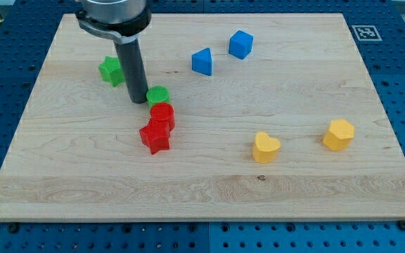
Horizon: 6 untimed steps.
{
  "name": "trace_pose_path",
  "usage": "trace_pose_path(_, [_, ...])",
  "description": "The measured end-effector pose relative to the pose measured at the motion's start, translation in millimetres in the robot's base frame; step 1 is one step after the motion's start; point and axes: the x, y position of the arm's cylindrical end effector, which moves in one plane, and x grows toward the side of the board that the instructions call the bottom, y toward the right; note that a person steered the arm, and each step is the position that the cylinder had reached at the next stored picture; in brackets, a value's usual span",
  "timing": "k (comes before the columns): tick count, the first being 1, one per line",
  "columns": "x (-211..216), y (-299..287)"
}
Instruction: Move your hand to the center left of the board
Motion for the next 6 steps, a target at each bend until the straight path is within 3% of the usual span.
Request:
trace_pose_path(2, [0.1,7.0])
trace_pose_path(4, [4.6,-72.5])
trace_pose_path(6, [4.6,-73.0])
